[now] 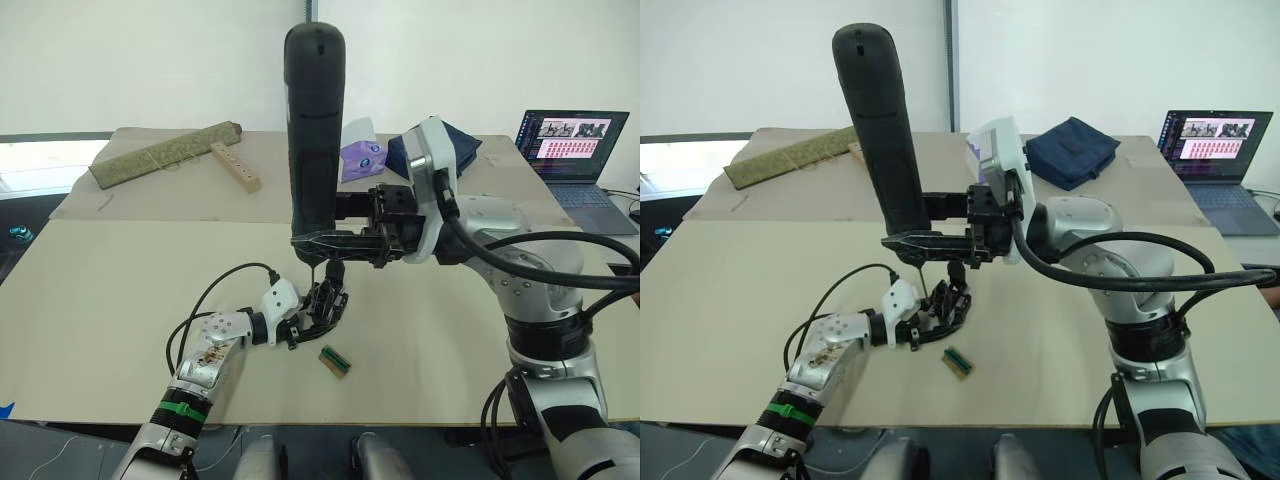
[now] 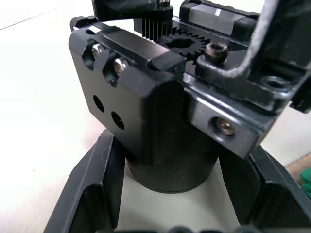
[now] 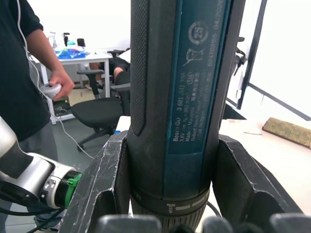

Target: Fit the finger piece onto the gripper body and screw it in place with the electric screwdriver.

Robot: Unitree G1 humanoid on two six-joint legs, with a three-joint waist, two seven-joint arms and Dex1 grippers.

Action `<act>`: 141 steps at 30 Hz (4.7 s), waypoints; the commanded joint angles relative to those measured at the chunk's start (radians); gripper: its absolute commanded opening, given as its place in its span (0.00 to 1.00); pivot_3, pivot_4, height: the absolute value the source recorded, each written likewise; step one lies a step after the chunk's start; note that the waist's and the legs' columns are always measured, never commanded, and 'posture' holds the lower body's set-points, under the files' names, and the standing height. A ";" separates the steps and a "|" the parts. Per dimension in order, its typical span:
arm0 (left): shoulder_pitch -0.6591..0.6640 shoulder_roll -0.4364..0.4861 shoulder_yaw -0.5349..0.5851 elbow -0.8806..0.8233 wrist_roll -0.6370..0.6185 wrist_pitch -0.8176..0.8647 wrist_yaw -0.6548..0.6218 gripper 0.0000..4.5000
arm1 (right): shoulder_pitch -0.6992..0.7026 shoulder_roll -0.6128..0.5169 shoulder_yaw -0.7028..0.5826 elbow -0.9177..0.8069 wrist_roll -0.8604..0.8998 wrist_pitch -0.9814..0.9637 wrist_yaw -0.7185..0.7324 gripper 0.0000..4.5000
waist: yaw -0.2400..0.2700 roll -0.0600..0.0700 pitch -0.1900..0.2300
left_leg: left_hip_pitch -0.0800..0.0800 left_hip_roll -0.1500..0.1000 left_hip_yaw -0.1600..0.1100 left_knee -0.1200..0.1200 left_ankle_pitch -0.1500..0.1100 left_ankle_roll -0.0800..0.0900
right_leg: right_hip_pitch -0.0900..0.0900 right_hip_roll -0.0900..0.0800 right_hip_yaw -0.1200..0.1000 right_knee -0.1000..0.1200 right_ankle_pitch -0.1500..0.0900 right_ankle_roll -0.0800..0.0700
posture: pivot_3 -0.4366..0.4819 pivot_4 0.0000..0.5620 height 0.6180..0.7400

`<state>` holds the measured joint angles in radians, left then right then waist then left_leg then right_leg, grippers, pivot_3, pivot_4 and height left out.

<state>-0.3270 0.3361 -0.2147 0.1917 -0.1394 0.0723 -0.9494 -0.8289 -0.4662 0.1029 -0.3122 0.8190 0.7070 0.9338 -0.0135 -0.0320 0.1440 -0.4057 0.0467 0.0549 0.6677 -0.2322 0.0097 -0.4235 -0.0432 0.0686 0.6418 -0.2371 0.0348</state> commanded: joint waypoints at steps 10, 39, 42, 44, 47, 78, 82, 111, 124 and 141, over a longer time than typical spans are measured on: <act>0.039 0.014 -0.027 -0.002 0.005 0.048 -0.006 0.51 | -0.010 0.052 0.001 0.015 -0.097 -0.082 0.029 0.43 | -0.002 0.000 0.000 | 0.000 0.000 0.000 0.000 0.000 0.000 | 0.000 0.000 0.000 0.000 0.000 0.000 | 0.48 0.27 1.00; 0.033 0.024 -0.033 0.016 0.001 0.055 -0.017 0.51 | 0.019 0.076 0.028 0.050 -0.166 -0.088 0.068 0.43 | -0.005 0.000 0.000 | 0.000 0.000 0.000 0.000 0.000 0.000 | 0.000 0.000 0.000 0.000 0.000 0.000 | 0.48 0.27 1.00; 0.034 0.023 -0.036 0.017 0.001 0.056 -0.018 0.51 | 0.024 0.080 0.032 0.048 -0.167 -0.084 0.066 0.43 | -0.005 0.000 0.000 | 0.000 0.000 0.000 0.000 0.000 0.000 | 0.000 0.000 0.000 0.000 0.000 0.000 | 0.48 0.27 1.00; 0.033 0.022 -0.037 0.018 0.001 0.056 -0.019 0.51 | 0.028 0.083 0.034 0.045 -0.168 -0.082 0.066 0.43 | -0.005 0.000 0.000 | 0.000 0.000 0.000 0.000 0.000 0.000 | 0.000 0.000 0.000 0.000 0.000 0.000 | 0.48 0.27 1.00; 0.028 0.022 -0.037 0.024 0.002 0.054 -0.020 0.51 | 0.031 0.088 0.038 0.050 -0.174 -0.088 0.068 0.43 | -0.004 0.000 0.000 | 0.000 0.000 0.000 0.000 0.000 0.000 | 0.000 0.000 0.000 0.000 0.000 0.000 | 0.48 0.27 1.00; 0.032 0.022 -0.042 0.018 -0.001 0.065 -0.020 0.51 | -0.025 0.098 0.004 0.064 -0.163 -0.071 0.074 0.43 | -0.004 0.000 0.000 | 0.000 0.000 0.000 0.000 0.000 0.000 | 0.000 0.000 0.000 0.000 0.000 0.000 | 0.48 0.27 1.00; 0.031 0.022 -0.042 0.020 -0.001 0.066 -0.020 0.51 | -0.027 0.096 0.007 0.072 -0.166 -0.075 0.075 0.43 | -0.004 0.000 0.000 | 0.000 0.000 0.000 0.000 0.000 0.000 | 0.000 0.000 0.000 0.000 0.000 0.000 | 0.48 0.27 1.00; 0.033 0.024 -0.046 0.026 0.001 0.062 -0.027 0.51 | 0.010 0.082 0.033 0.064 -0.193 -0.069 0.073 0.43 | -0.004 0.000 0.000 | 0.000 0.000 0.000 0.000 0.000 0.000 | 0.000 0.000 0.000 0.000 0.000 0.000 | 0.48 0.27 1.00; 0.037 0.019 -0.047 0.028 0.000 0.062 -0.023 0.51 | 0.020 0.076 0.043 0.066 -0.194 -0.069 0.073 0.43 | -0.003 0.000 0.000 | 0.000 0.000 0.000 0.000 0.000 0.000 | 0.000 0.000 0.000 0.000 0.000 0.000 | 0.48 0.27 1.00; 0.036 0.017 -0.047 0.033 0.001 0.058 -0.023 0.51 | 0.047 0.086 0.047 0.083 -0.220 -0.108 0.065 0.43 | -0.003 0.000 0.000 | 0.000 0.000 0.000 0.000 0.000 0.000 | 0.000 0.000 0.000 0.000 0.000 0.000 | 0.48 0.27 1.00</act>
<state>-0.3237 0.3498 -0.2172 0.1833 -0.1592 0.1022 -0.9527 -0.7719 -0.3829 0.1732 -0.2080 0.6003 0.6373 0.9986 -0.0165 -0.0320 0.1440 -0.4053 0.0470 0.0553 0.6674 -0.2323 0.0097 -0.4237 -0.0430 0.0684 0.6414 -0.2371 0.0347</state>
